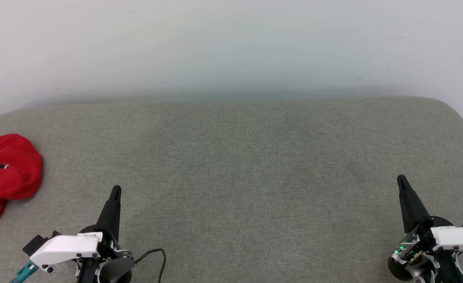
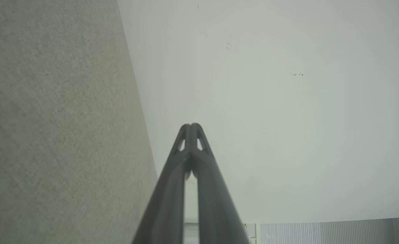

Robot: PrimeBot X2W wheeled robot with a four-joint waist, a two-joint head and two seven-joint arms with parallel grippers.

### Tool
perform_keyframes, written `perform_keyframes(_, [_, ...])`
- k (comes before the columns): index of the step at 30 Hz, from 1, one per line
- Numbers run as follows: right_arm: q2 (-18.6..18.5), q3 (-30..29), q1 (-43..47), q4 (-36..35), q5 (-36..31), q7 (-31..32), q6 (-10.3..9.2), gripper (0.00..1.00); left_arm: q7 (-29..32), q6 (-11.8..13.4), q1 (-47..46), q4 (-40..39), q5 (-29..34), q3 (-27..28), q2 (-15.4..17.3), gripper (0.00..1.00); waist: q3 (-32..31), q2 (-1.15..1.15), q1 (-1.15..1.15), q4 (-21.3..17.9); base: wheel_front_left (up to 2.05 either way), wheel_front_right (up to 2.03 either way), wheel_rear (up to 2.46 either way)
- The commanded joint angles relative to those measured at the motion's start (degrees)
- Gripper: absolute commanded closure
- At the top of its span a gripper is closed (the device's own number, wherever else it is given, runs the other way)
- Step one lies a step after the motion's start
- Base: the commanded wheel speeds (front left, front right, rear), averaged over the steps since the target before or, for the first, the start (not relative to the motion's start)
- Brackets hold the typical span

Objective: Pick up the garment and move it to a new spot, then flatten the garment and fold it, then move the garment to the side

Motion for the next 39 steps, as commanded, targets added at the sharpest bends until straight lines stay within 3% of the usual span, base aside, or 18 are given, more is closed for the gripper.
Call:
perform_keyframes(1, [0.2,-0.1,-0.7,0.0,-0.3,0.1,-0.02,1.0,0.3,-0.1,-0.6,0.0,0.2,0.2,-0.1,1.0,0.0,0.0,0.0,0.0,0.0,0.0,0.0])
perform_keyframes(37, [0.2,0.0,-0.7,0.0,-0.3,0.1,-0.02,1.0,0.3,-0.1,-0.6,0.0,0.2,0.2,0.0,1.0,0.0,0.0,0.0,0.0,0.0,0.0,0.0])
perform_keyframes(38, [0.0,0.0,0.0,0.0,0.0,0.0,0.0,0.0,0.0,0.0,0.0,0.0,0.0,0.0,0.0,0.0,0.0,0.0,0.0,0.0,0.0,0.0,0.0])
perform_keyframes(39, [0.0,0.1,0.2,0.4,0.0,-0.1,0.0,0.0,-0.1,0.0,0.2,0.4,0.0,-0.1,0.0,0.0,0.0,0.0,0.0,0.0,0.0,0.0,0.0])
